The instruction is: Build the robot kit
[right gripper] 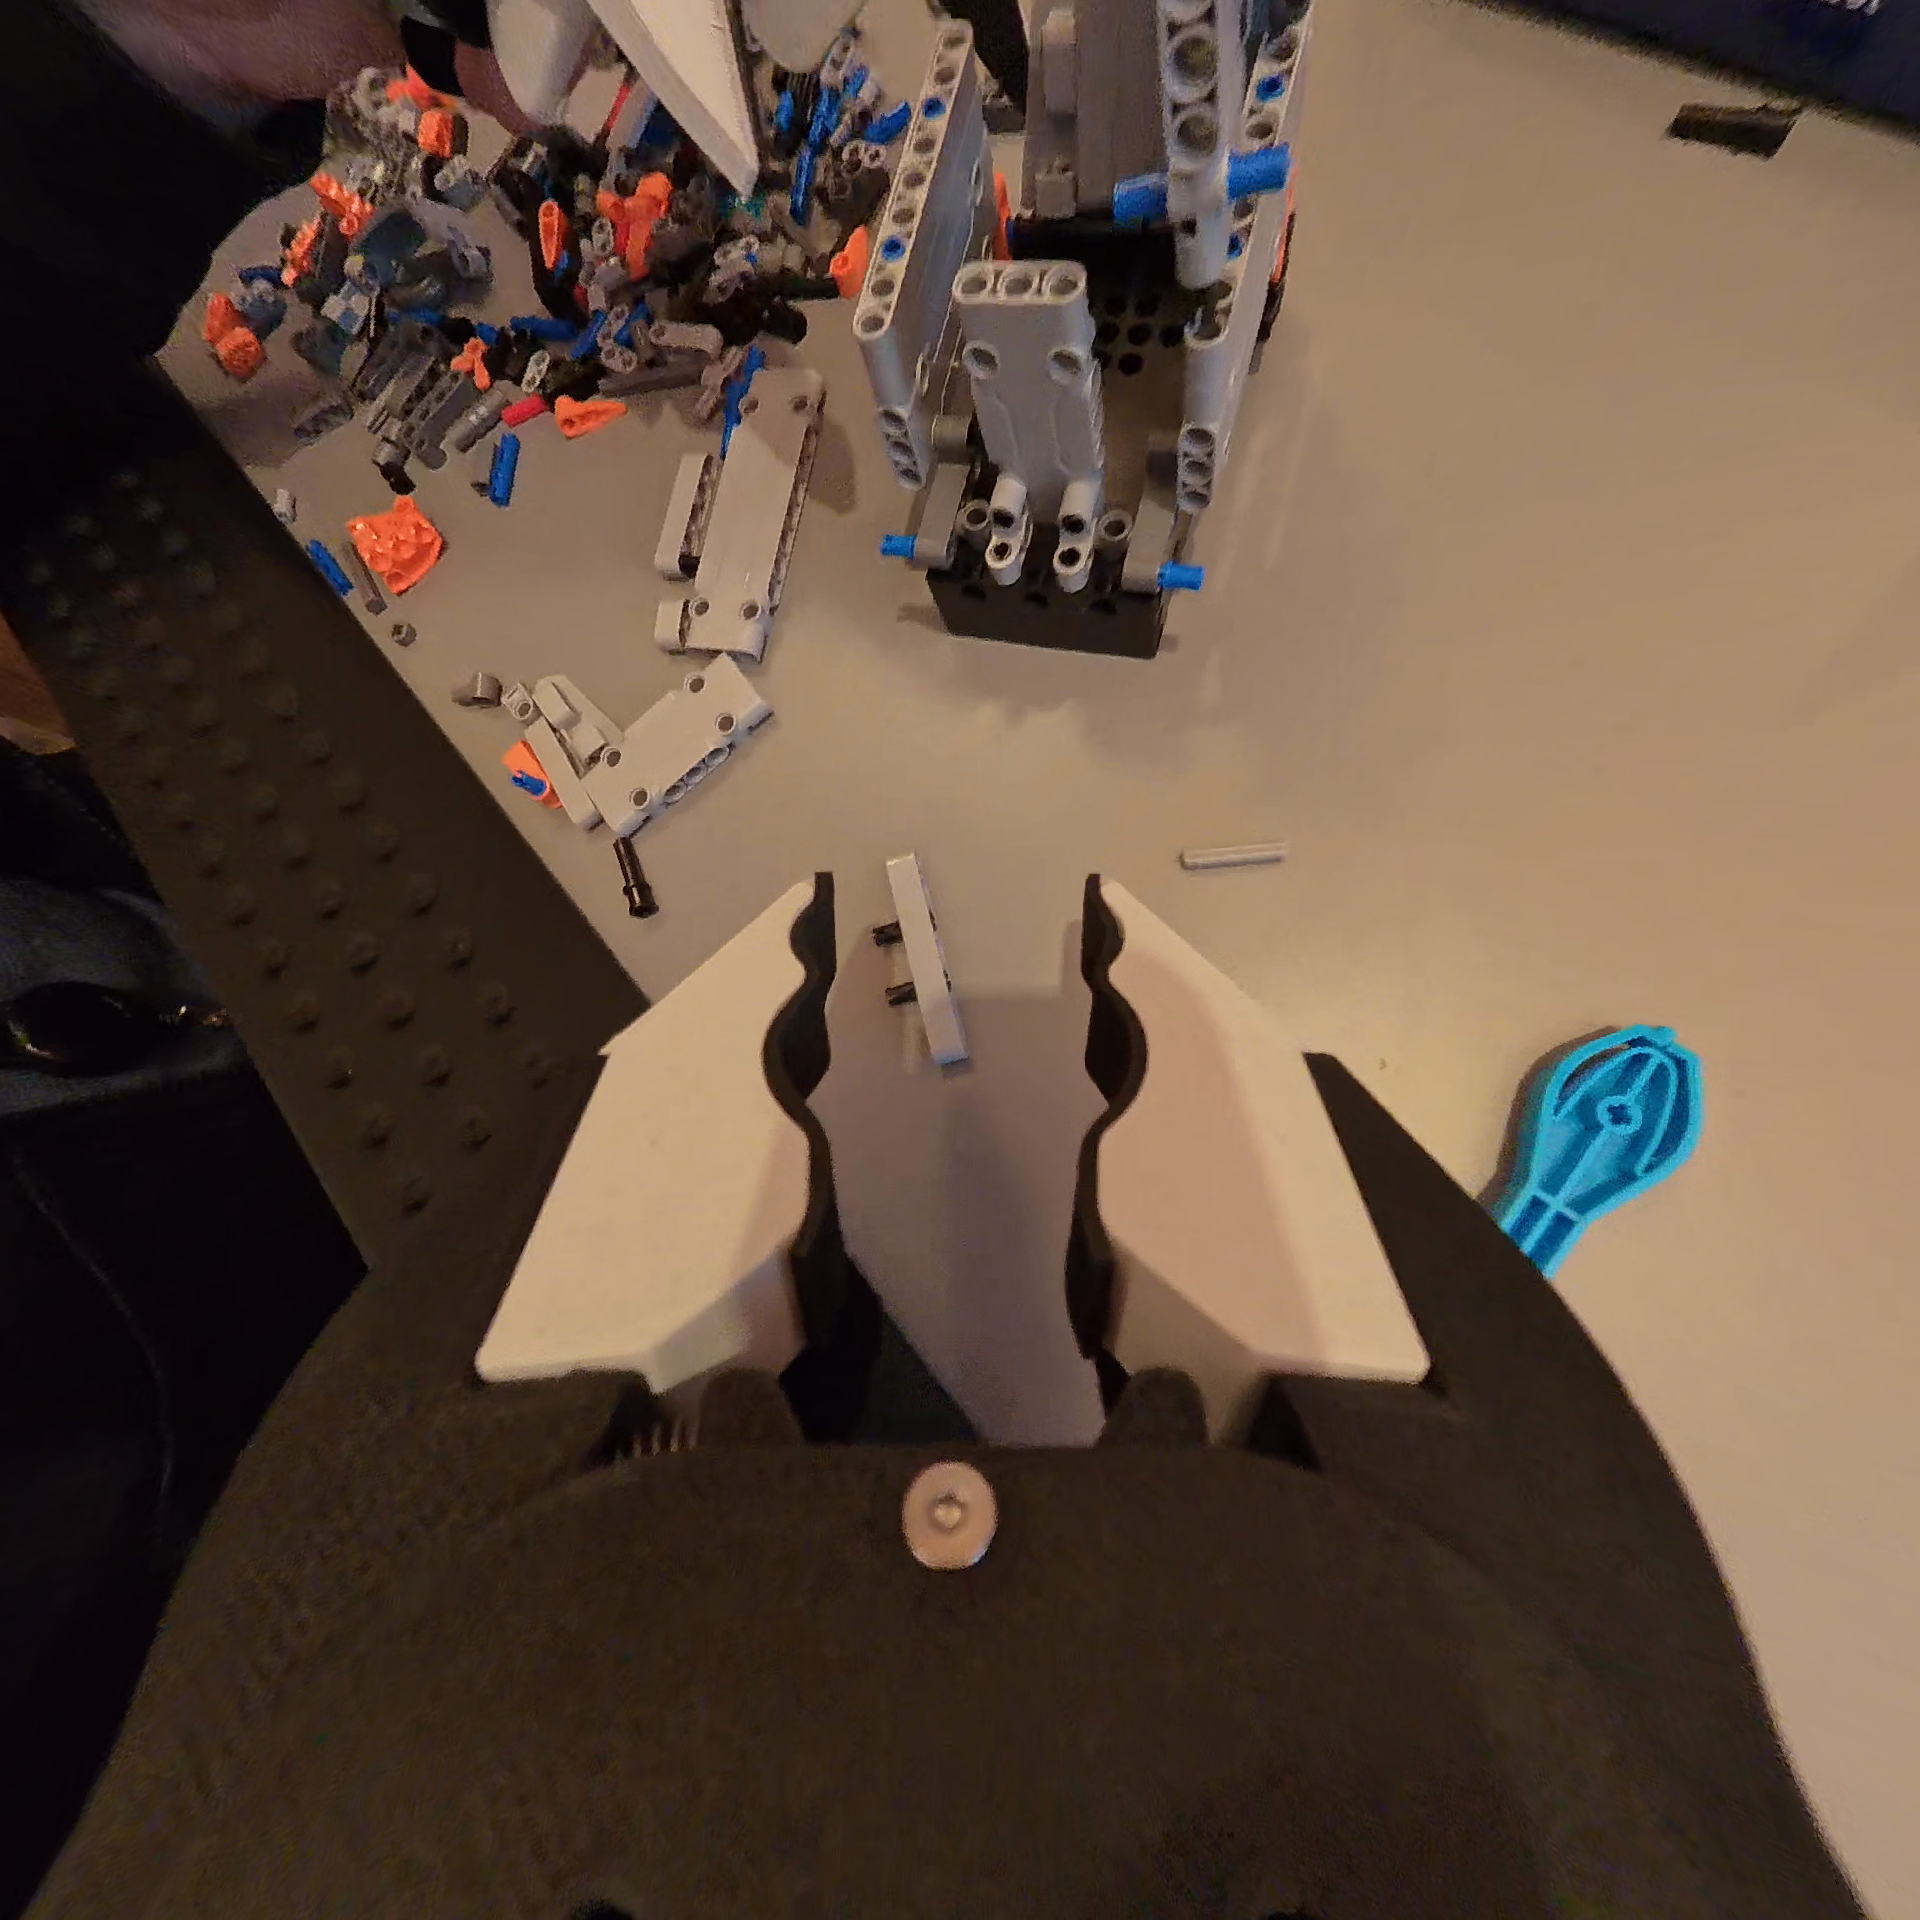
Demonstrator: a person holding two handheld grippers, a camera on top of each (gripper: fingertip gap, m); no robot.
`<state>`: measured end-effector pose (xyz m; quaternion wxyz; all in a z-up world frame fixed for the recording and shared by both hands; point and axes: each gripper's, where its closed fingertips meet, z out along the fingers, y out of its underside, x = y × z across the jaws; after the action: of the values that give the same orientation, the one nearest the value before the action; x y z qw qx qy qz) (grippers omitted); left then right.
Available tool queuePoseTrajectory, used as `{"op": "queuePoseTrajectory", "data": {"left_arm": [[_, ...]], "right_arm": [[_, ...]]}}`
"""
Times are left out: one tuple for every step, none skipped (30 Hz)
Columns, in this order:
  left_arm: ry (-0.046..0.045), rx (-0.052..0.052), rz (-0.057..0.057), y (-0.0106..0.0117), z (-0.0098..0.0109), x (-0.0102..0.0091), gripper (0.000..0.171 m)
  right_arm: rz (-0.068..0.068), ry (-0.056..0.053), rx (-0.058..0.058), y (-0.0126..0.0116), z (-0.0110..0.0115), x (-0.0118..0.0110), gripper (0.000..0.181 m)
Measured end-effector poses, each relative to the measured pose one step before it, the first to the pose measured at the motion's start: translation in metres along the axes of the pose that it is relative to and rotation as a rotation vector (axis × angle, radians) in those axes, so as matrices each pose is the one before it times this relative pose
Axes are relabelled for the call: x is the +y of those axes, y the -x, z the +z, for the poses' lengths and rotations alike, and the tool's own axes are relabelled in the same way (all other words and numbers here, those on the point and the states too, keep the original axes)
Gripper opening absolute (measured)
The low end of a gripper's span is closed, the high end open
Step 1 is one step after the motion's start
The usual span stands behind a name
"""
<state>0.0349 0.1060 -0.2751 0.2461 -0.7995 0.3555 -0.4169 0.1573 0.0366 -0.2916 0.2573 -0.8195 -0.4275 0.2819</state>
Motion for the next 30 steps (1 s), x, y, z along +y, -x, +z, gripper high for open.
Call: {"op": "queuePoseTrajectory", "data": {"left_arm": [[-0.00059,0.0040,0.0096,-0.00274,0.00292,0.00147,0.084],[0.00323,-0.0097,0.0140,-0.00225,0.00177,0.00126,0.088],[0.00416,-0.0015,0.0095,-0.00383,0.00112,0.00096,0.089],[0.00459,0.0100,0.0022,-0.00531,0.00163,0.00126,0.087],[0.00789,0.0185,0.0008,-0.00644,0.00200,0.00230,0.084],[0.01196,0.0318,0.0006,-0.00883,0.00259,0.00317,0.085],[0.01795,0.0222,-0.0024,-0.00682,0.00248,0.00431,0.083],[0.02174,0.0088,0.0046,-0.00442,0.00212,0.00486,0.080],[0.01549,-0.0064,0.0124,-0.00204,0.00079,0.00352,0.079],[-0.00531,-0.0157,0.0081,-0.00040,-0.00096,-0.00031,0.077],[-0.02260,-0.0183,0.0056,-0.00002,-0.00228,-0.00340,0.077],[-0.01686,-0.0144,0.0034,-0.00039,-0.00206,-0.00280,0.076],[-0.00669,-0.0243,-0.0009,0.00138,-0.00084,-0.00138,0.077],[0.00008,-0.0259,-0.0031,0.00199,0.00033,-0.00038,0.078],[0.00952,-0.0248,-0.0108,0.00222,0.00143,0.00120,0.077],[-0.00457,-0.0033,-0.0067,-0.00143,0.00142,-0.00068,0.076],[-0.00708,0.0157,-0.0033,-0.00471,0.00175,-0.00079,0.071],[0.00955,-0.0012,-0.0096,-0.00147,0.00230,0.00139,0.070],[0.01362,0.0048,-0.0048,-0.00240,0.00209,0.00156,0.071],[-0.00263,0.0219,0.0003,-0.00519,0.00167,-0.00081,0.071],[-0.01301,0.0070,-0.0015,-0.00244,0.00143,-0.00238,0.072],[-0.00206,-0.0042,0.0034,0.00008,0.00169,-0.00059,0.073],[0.00000,0.0010,0.0021,-0.00001,0.00148,-0.00017,0.074],[-0.00777,0.0059,-0.0089,0.00011,0.00065,-0.00136,0.074],[-0.01227,0.0036,-0.0127,0.00099,0.00025,-0.00202,0.075],[-0.01225,-0.0054,-0.0078,0.00244,-0.00013,-0.00194,0.077],[-0.00667,-0.0137,-0.0027,0.00383,-0.00039,-0.00133,0.080],[-0.00568,-0.0071,-0.0009,0.00313,-0.00077,-0.00100,0.079],[-0.00824,0.0073,-0.0042,0.00117,-0.00035,-0.00145,0.079],[-0.00139,0.0085,-0.0069,0.00149,0.00017,-0.00060,0.079]], "right_arm": [[0.0003,0.0110,-0.0059,0.00115,0.00161,0.00346,0.046],[-0.0023,0.0151,-0.0021,0.00065,0.00173,0.00397,0.046],[-0.0085,0.0186,0.0066,-0.00058,0.00136,0.00441,0.047],[-0.0086,0.0155,0.0067,-0.00048,0.00117,0.00385,0.047],[-0.0042,0.0106,-0.0022,0.00063,0.00098,0.00316,0.047],[-0.0051,0.0084,-0.0076,0.00166,0.00089,0.00279,0.047],[-0.0053,0.0134,-0.0009,0.00068,0.00092,0.00382,0.046],[-0.0055,0.0212,0.0104,-0.00084,0.00100,0.00492,0.046],[-0.0082,0.0207,0.0093,-0.00074,0.00079,0.00537,0.046],[-0.0059,0.0126,0.0042,-0.00013,0.00041,0.00426,0.046],[-0.0050,-0.0007,0.0065,-0.00080,-0.00016,0.00194,0.046],[-0.0053,-0.0145,0.0074,-0.00108,-0.00082,-0.00041,0.045],[0.0022,-0.0155,0.0021,-0.00077,-0.00112,-0.00125,0.044],[0.0099,-0.0151,0.0077,-0.00236,-0.00132,-0.00243,0.044],[0.0068,-0.0267,0.0180,-0.00401,-0.00160,-0.00540,0.045],[-0.0002,-0.0427,0.0162,-0.00381,-0.00175,-0.00897,0.046],[-0.0038,-0.0533,0.0147,-0.00408,-0.00179,-0.01189,0.048],[-0.0044,-0.0533,0.0148,-0.00510,-0.00153,-0.01276,0.050],[-0.0028,-0.0345,0.0081,-0.00515,-0.00079,-0.01021,0.053],[-0.0019,-0.0228,-0.0001,-0.00469,-0.00009,-0.00864,0.057],[-0.0062,-0.0263,-0.0089,-0.00369,0.00125,-0.00892,0.059],[-0.0096,-0.0214,-0.0165,-0.00325,0.00330,-0.00724,0.062],[-0.0062,-0.0040,-0.0264,-0.00217,0.00549,-0.00366,0.066],[-0.0028,0.0041,-0.0310,-0.00063,0.00628,-0.00181,0.070],[-0.0073,0.0022,-0.0284,0.00073,0.00601,-0.00147,0.071],[-0.0065,0.0127,-0.0235,0.00119,0.00572,0.00049,0.070],[-0.0010,0.0243,-0.0093,0.00019,0.00500,0.00245,0.070],[-0.0056,0.0178,-0.0016,0.00118,0.00364,0.00166,0.069],[-0.0074,0.0064,-0.0164,0.00510,0.00272,0.00011,0.066],[-0.0022,0.0011,-0.0190,0.00621,0.00260,-0.00040,0.065]]}}
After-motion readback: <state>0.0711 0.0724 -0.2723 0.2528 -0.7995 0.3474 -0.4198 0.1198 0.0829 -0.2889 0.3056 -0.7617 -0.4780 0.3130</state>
